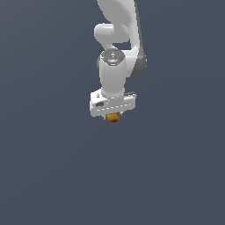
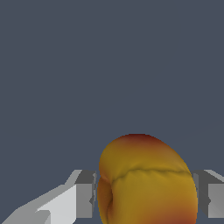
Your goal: Pick up the object and move it to a goal position.
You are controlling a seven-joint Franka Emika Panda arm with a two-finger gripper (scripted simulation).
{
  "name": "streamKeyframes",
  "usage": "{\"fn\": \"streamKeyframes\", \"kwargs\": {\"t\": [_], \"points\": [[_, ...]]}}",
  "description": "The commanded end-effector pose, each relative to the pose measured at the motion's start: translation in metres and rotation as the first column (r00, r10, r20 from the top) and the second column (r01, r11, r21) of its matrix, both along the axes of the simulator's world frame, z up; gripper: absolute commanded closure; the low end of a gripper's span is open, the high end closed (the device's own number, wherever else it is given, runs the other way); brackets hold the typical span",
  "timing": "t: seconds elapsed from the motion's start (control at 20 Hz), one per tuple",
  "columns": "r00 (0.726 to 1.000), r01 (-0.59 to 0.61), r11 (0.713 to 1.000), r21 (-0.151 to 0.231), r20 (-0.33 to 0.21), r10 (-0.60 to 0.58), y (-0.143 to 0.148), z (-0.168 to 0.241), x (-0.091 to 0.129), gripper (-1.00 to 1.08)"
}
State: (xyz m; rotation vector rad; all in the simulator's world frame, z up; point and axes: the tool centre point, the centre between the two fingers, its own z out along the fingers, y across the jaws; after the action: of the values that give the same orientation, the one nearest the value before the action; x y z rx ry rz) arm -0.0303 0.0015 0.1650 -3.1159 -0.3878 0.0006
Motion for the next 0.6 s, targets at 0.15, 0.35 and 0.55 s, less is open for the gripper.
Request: {"fn": "streamKeyframes", "kwargs": {"t": [0.15, 0.35, 0.55], "points": [[1.0, 0.0, 1.0, 0.0, 0.001, 0.0, -0.025, 0.052, 0.023, 1.08], [1.0, 0.0, 1.0, 0.0, 0.001, 0.0, -0.042, 0.087, 0.039, 1.08], [1.0, 0.0, 1.0, 0.0, 0.001, 0.0, -0.057, 0.116, 0.053, 1.08]]}}
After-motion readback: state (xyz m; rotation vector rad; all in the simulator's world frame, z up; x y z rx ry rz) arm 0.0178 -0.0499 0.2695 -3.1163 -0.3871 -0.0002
